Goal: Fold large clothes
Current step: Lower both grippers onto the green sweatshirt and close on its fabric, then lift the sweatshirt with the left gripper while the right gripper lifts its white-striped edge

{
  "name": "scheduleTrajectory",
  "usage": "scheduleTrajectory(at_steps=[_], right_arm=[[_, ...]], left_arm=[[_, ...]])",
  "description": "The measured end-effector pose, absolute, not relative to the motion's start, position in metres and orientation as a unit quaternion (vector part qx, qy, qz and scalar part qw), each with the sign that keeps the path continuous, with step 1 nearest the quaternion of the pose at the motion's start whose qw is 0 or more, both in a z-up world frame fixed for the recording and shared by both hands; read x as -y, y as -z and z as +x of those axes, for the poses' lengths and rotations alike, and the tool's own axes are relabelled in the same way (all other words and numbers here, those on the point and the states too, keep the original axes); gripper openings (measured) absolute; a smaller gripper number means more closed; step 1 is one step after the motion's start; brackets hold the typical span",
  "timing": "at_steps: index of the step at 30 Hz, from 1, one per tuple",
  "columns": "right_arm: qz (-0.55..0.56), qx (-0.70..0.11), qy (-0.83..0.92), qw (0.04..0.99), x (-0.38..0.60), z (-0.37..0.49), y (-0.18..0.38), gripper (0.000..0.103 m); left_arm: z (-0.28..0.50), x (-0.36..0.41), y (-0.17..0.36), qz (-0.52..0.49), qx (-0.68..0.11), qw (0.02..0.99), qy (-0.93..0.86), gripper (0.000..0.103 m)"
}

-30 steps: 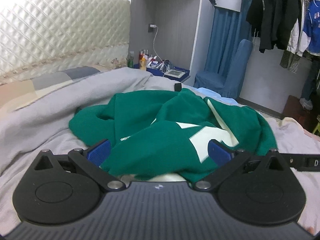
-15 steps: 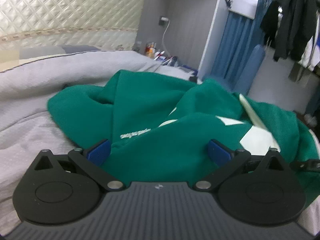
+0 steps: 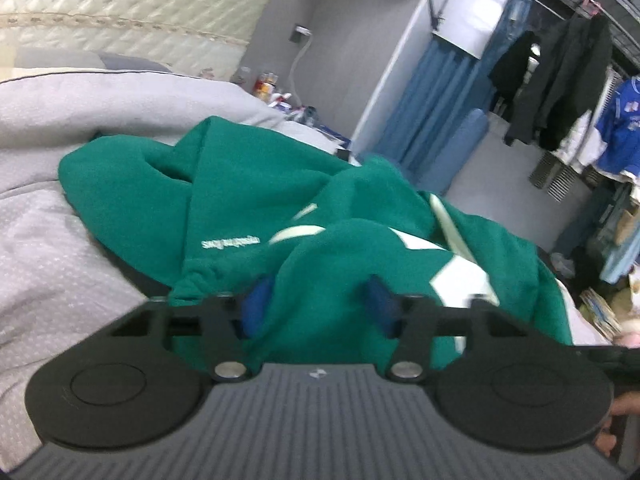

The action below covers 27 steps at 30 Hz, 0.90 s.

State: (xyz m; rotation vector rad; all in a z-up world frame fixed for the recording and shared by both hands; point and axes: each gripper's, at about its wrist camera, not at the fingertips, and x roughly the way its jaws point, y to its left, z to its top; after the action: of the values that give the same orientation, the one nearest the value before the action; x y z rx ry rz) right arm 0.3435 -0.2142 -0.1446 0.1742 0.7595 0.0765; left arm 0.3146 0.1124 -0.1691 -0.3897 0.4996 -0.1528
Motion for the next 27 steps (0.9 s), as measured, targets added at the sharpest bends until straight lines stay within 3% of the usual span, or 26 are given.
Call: scheduleTrajectory(at_steps=[3, 6, 17, 27], right_arm=[[0.088, -0.351, -0.039, 0.931, 0.213, 0.333, 0.131, 0.016], [0.077, -0.32, -0.032, 0.944, 0.215, 0.321, 0.114, 0.014], [0.067, -0.254, 0.034, 0.964, 0.261, 0.288, 0.071, 0.013], [0.032, -0.247, 0.128, 0.96, 0.315, 0.322, 0.076, 0.012]], left_arm=[[0.306, -0.109, 0.164, -0.191, -0.249, 0.946, 0.081, 0.019], [0.289, -0.108, 0.155, -0.206, -0.24, 0.944, 0.091, 0.009], [0.191, -0.034, 0.115, -0.214, -0.206, 0.918, 0.261, 0.005], [0.161, 0.073, 0.151, -0.183, -0.274, 0.848, 0.415, 0.004]])
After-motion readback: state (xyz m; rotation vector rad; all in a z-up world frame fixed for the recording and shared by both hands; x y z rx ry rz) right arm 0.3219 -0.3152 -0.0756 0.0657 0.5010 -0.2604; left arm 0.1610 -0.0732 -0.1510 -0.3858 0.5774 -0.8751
